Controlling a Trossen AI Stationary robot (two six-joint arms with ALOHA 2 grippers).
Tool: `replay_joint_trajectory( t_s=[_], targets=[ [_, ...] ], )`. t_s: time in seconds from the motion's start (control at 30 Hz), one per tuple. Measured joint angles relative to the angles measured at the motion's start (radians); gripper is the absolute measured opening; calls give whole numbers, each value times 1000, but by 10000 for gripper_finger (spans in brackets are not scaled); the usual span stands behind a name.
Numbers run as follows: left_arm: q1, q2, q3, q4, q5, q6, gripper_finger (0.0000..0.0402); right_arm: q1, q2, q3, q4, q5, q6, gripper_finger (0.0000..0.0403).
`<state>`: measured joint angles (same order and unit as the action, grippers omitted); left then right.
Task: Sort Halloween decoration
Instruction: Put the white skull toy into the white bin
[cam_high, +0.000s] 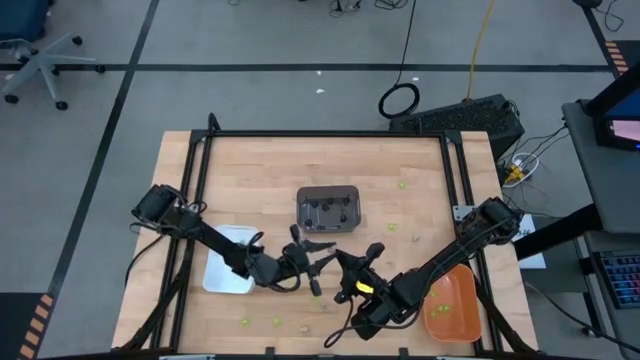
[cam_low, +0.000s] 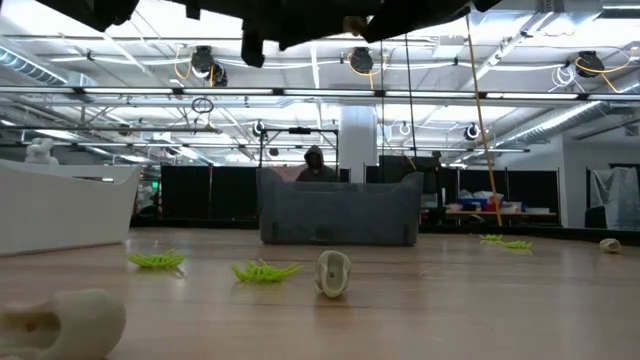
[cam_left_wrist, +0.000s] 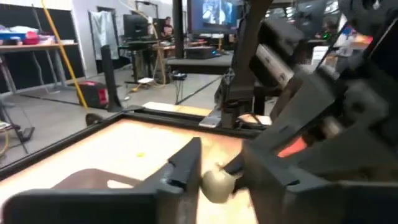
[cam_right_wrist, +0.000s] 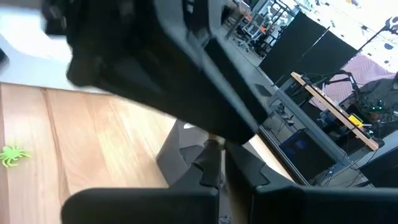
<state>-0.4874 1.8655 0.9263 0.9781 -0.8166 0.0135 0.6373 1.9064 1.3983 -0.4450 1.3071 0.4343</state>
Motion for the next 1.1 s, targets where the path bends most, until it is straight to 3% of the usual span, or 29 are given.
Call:
replay_joint_trajectory(
  t_s=[0.27, 0.6, 0.73, 0.87, 1.0, 1.1],
  targets=[
    [-19, 2, -1, -25, -4, -63, 210, -8, 0, 1, -10, 5, 26, 2],
    [-20, -1, -1, -133, -32, -105, 223, -22, -1, 0, -75, -117, 27, 1],
    [-66, -45, -2, -188, -116, -60, 223, -4, -2, 1, -93, -209, 34, 0],
    [-123, -112, -2, -392, -148, -74, 223, 7, -6, 1, -108, -365, 29, 0],
    [-171, -152, -1, -619, -36, -217, 223, 5, -4, 1, -106, -535, 40, 0],
    [-209, -144, -2, -736, 45, -314, 223, 10, -1, 1, -86, -606, 44, 0]
  ],
)
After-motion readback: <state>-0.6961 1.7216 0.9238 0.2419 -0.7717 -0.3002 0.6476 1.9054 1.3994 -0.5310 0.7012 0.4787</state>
